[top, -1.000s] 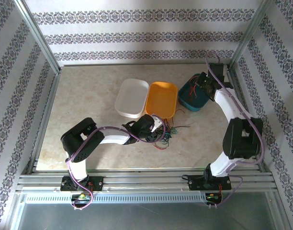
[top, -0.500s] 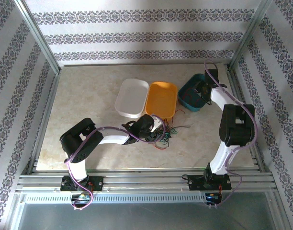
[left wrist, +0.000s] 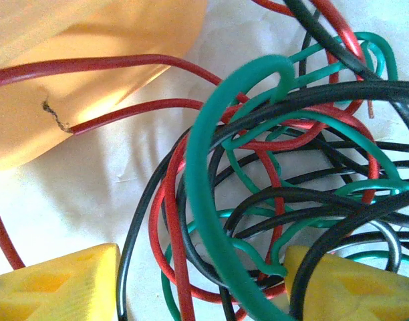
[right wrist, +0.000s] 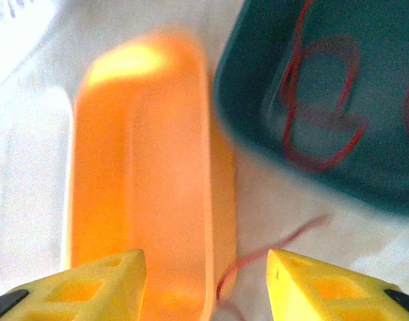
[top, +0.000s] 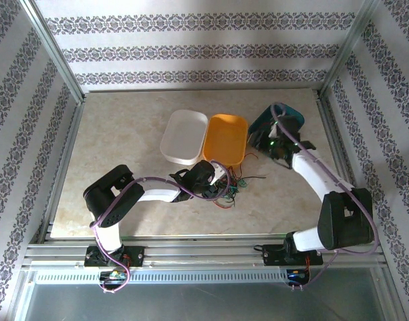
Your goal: Untangle the cables
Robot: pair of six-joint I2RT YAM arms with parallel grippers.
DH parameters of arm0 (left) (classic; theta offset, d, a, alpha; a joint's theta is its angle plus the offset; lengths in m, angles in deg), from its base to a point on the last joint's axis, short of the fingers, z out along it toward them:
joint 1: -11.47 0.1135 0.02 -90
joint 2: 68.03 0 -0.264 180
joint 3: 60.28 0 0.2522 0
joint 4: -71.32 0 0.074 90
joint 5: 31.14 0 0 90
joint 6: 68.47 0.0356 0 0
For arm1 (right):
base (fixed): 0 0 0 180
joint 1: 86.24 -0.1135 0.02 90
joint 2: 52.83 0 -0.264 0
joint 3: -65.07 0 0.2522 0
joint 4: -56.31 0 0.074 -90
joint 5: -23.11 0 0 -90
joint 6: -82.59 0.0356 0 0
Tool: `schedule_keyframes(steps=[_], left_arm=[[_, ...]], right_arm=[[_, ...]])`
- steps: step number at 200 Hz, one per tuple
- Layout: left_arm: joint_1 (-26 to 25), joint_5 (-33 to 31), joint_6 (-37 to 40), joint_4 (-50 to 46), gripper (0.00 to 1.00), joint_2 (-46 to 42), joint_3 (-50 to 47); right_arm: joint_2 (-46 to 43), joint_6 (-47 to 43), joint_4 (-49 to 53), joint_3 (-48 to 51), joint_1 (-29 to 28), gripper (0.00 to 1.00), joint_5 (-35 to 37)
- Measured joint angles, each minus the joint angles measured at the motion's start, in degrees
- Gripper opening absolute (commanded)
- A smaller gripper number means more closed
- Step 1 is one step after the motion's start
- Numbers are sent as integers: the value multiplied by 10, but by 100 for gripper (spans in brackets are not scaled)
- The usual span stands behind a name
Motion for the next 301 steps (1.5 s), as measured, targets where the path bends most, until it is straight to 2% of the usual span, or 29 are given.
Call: schedule_keyframes(steps=[30,61,195,238,257,301], left_arm=[[0,0,0,0,64,0,0],[0,0,0,0,61,0,0],[0,-1,0,0,62,0,-2],[0,-2,0,0,63,0,-2],[0,-4,0,0,63,0,-2],[0,-15,-1,0,61,2,-1]], right_arm=[[0,0,4,72,-45,45,-37],[15,-2,0,82,-73,39,-42],[100,-6,-37,82,-78,31,6],[116,7,-54,82,-97,7,19],[107,14,-56,85,-100,0,40],[-26,33,-37,114,-103,0,135]])
